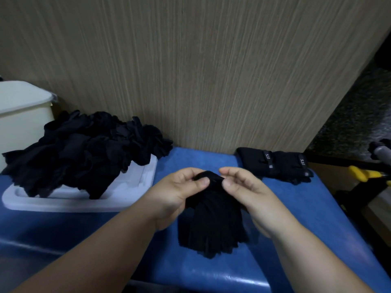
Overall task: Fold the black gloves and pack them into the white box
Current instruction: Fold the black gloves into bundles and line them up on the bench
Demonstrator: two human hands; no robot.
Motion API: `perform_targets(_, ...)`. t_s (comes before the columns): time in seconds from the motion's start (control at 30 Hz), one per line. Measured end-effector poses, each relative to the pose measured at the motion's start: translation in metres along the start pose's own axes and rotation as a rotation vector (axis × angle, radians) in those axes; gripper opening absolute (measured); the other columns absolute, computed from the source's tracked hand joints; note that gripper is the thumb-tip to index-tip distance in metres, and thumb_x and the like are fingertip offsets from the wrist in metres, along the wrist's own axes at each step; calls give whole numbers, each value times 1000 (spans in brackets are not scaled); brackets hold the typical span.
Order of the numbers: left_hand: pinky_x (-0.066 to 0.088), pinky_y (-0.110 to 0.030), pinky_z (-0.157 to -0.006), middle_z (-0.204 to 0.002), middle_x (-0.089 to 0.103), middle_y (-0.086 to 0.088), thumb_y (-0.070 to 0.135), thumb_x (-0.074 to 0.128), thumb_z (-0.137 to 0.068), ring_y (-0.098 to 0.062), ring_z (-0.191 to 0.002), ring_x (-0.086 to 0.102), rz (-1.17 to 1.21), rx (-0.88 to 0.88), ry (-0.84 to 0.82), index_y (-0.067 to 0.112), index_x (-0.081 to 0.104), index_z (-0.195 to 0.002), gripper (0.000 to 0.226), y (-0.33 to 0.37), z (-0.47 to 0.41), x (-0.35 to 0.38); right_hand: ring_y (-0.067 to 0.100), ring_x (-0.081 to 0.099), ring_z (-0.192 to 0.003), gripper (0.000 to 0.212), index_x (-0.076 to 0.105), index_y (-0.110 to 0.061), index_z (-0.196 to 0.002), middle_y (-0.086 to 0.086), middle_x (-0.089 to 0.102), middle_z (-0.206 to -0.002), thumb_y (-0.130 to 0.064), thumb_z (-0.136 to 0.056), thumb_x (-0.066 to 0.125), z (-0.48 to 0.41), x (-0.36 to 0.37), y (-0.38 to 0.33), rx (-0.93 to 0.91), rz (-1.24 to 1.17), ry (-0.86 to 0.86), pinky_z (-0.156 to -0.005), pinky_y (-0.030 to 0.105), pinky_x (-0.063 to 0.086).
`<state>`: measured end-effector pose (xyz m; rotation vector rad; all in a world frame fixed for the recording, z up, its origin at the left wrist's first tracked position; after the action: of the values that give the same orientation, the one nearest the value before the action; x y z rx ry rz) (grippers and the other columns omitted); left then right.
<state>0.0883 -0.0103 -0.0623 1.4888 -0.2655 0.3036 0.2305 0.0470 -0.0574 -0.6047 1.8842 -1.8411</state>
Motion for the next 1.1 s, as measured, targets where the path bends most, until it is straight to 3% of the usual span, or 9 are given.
perform_targets(0.13, 55, -22, -76, -96, 69, -11, 8, 68, -73, -17, -87, 67, 5, -5, -8, 6, 63, -104, 31, 0, 0, 3, 17, 64, -81, 23, 68, -8, -101, 9, 70, -90, -13, -78, 67, 4, 8, 3, 32, 0, -21, -72, 26, 53)
perform_targets(0.27, 51, -15, -75, -91, 64, -4, 4, 71, -79, -10, -83, 61, -255, -10, 173, 13, 65, -96, 20, -1, -3, -8, 21, 63, -75, 15, 66, -4, -98, 14, 68, -84, 1, -90, 54, 4, 0, -1, 110, -187, 76, -67, 27, 53)
perform_targets(0.33, 52, -25, -80, -88, 65, -4, 12, 71, -83, -14, -82, 60, -336, -55, 215, 16, 66, -88, 8, -2, -2, -12, 21, 62, -75, 17, 63, -1, -101, 13, 67, -83, 3, -90, 50, 5, -2, -3, 127, -223, 85, -68, 28, 52)
perform_targets(0.43, 51, -38, -88, -87, 69, -2, 17, 67, -86, -18, -84, 64, -287, -100, 183, 15, 66, -91, 6, -4, 0, -8, 24, 61, -79, 20, 63, -2, -102, 15, 67, -86, 4, -90, 49, 7, -1, -3, 164, -245, 60, -73, 32, 50)
perform_targets(0.57, 51, -38, -89, -96, 71, -1, 14, 67, -86, -19, -93, 67, -236, -111, 176, 17, 65, -104, 18, -4, -2, -7, 22, 64, -77, 24, 65, -5, -102, 15, 68, -88, 5, -89, 48, 8, 5, 0, 226, -280, -10, -72, 31, 51)
perform_targets(0.73, 48, -33, -82, -85, 68, -3, 13, 68, -85, -18, -84, 62, -291, -131, 91, 14, 69, -90, 5, -5, 0, -1, 23, 66, -78, 23, 65, -4, -102, 17, 69, -90, 2, -88, 48, 9, 3, 2, 262, -323, -11, -72, 32, 54)
perform_targets(0.9, 56, -30, -71, -86, 70, -12, 8, 57, -90, -19, -76, 66, -56, -182, 57, 7, 69, -92, 12, -8, -1, 3, 31, 65, -89, 36, 63, 3, -113, 27, 67, -103, 1, -80, 50, 8, 2, 5, 278, -362, -55, -79, 37, 53)
perform_targets(1.0, 54, -27, -64, -86, 70, -12, 6, 53, -93, -16, -72, 67, -36, -125, 61, 9, 66, -98, 15, -5, -2, 6, 26, 65, -79, 51, 63, 4, -110, 21, 66, -92, 0, -60, 52, 5, 1, 7, 263, -338, -103, -69, 31, 53)
perform_targets(1.1, 54, -23, -64, -78, 67, -7, 3, 47, -95, -13, -69, 65, -15, -35, 34, 13, 57, -112, 23, 0, -3, 8, 23, 62, -72, 62, 55, 11, -115, 18, 63, -87, 2, -55, 49, 1, -1, 13, 265, -384, -126, -63, 28, 51)
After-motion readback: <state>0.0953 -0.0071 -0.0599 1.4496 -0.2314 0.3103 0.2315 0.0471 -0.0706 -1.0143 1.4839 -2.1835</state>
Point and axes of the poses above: each hand's wrist, its own z-axis away from the middle knuckle, its own x-axis out of the palm, y = z × x, the point moved 5 cm from there along -z, towards the middle knuckle
